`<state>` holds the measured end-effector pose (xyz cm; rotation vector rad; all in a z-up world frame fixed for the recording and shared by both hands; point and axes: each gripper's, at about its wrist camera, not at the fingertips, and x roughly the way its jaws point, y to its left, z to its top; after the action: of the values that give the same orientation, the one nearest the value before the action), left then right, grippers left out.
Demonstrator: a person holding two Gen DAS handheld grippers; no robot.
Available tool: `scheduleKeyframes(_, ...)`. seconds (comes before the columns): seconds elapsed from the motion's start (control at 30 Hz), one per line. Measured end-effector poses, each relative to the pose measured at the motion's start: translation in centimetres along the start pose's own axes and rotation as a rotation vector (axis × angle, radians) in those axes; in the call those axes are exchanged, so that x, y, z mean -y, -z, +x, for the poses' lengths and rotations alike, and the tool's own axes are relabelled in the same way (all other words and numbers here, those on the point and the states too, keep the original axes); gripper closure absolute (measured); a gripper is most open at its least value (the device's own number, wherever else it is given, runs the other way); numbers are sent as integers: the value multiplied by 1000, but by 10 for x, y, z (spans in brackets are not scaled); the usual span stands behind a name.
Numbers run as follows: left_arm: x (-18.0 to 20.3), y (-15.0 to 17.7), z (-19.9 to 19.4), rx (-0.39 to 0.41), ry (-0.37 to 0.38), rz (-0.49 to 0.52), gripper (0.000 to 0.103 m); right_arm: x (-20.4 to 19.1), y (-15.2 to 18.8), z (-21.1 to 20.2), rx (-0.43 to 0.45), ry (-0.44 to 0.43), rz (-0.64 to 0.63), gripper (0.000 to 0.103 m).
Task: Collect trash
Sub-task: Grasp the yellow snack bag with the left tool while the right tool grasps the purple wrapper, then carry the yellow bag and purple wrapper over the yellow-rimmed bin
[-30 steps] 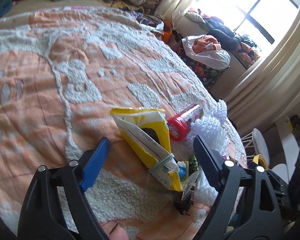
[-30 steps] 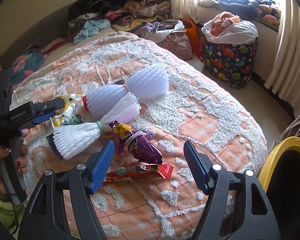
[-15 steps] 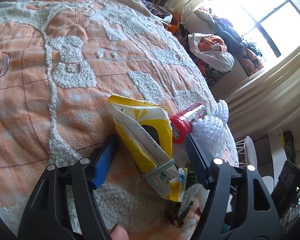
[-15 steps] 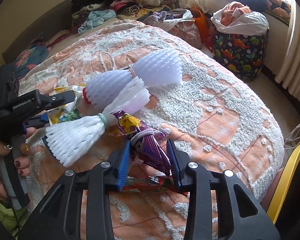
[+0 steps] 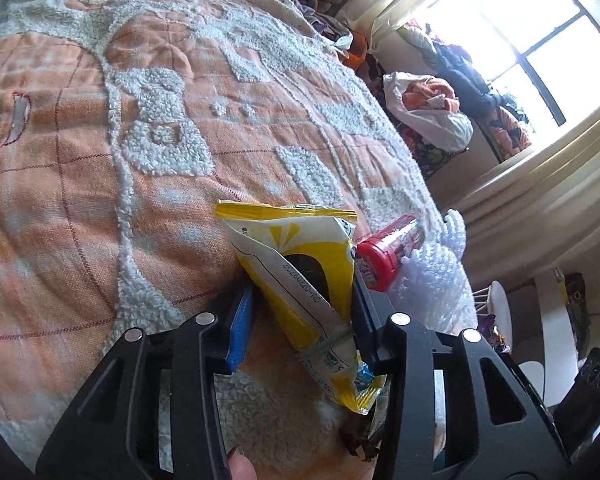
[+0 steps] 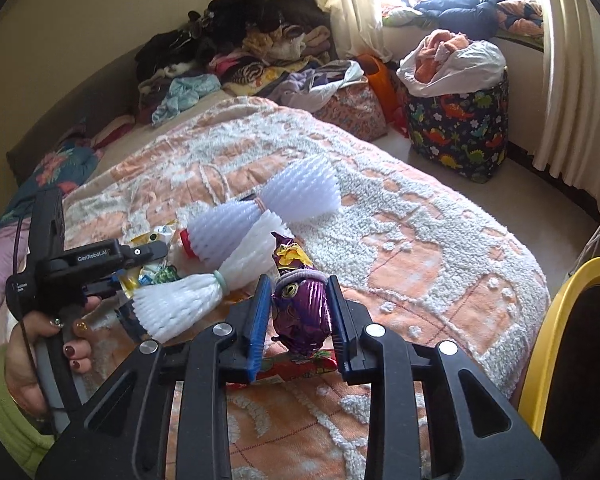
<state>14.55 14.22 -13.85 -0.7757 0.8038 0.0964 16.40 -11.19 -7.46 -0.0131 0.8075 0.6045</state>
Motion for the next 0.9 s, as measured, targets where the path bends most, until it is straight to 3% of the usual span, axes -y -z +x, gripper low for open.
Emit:
scheduleKeyframes(0.5, 37, -6, -50, 165, 34, 90, 69, 4, 8, -34, 70, -38, 54, 76)
scheduleKeyframes(0.9, 66, 3, -56, 158, 68, 161, 69, 5, 14, -49, 90, -43, 65, 76)
